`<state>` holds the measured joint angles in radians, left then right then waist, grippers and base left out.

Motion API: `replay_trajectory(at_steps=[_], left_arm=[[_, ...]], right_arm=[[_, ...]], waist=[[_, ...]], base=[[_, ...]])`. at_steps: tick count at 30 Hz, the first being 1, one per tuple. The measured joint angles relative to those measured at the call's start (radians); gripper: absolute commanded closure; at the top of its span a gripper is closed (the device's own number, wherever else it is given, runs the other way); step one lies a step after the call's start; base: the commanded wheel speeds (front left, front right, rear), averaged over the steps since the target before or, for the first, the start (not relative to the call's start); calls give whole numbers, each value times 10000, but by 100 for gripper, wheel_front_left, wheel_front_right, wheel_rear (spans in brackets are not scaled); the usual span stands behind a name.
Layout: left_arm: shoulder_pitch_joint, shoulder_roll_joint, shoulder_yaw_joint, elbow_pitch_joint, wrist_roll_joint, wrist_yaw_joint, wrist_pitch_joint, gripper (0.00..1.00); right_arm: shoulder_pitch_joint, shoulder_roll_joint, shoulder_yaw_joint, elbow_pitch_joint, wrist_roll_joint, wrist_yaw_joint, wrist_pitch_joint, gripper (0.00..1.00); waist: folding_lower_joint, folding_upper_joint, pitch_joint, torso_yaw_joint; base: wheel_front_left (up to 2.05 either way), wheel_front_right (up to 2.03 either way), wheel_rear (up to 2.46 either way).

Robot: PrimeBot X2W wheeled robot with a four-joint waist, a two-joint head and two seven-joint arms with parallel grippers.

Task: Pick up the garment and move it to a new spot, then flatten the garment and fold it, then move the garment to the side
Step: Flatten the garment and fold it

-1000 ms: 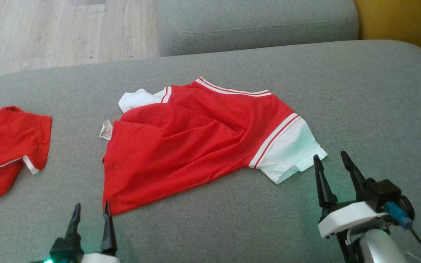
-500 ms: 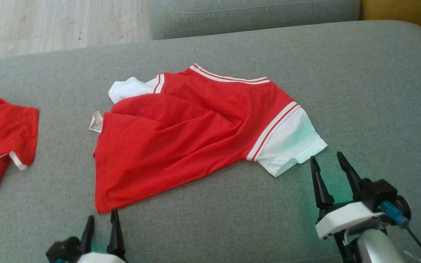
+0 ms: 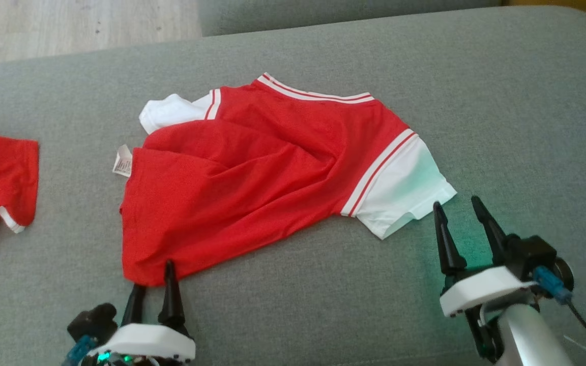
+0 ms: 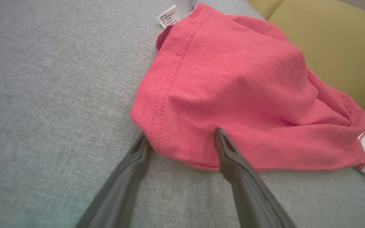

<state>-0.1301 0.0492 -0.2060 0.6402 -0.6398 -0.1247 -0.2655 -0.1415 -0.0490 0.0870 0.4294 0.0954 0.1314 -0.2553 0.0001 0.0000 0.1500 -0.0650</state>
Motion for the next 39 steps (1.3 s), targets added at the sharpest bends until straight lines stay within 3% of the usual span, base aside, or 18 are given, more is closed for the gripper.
replay_trajectory(at_steps=[8,21,35,36,37,38,39], left_arm=[[-149,-6,201,8,-669,-2,-86,0],[-81,-102,1440,-456,811,-75,59,0],[-334,-15,846,63,934,-73,2,0],[-330,-17,803,-25,936,-73,6,25],[-326,-21,775,-77,938,-73,17,75],[-316,-21,738,-109,938,-73,21,100],[-300,-40,694,-142,940,-75,59,100]], right_arm=[[-152,0,-15,-40,15,0,0,0],[-150,0,17,-31,213,0,0,0],[-151,0,69,79,383,0,0,0],[-151,0,65,79,383,0,0,0],[-151,0,56,79,391,0,0,0],[-149,0,38,84,422,0,0,0],[-150,0,6,92,449,0,0,0]], waist=[[-1,0,165,-106],[0,0,217,20],[-1,0,268,-67],[-1,0,268,-50],[-1,0,262,-26],[0,0,255,0],[-1,0,249,36]], base=[[0,0,0],[0,0,0],[0,0,0],[0,0,0],[0,0,0],[0,0,0],[0,0,0]])
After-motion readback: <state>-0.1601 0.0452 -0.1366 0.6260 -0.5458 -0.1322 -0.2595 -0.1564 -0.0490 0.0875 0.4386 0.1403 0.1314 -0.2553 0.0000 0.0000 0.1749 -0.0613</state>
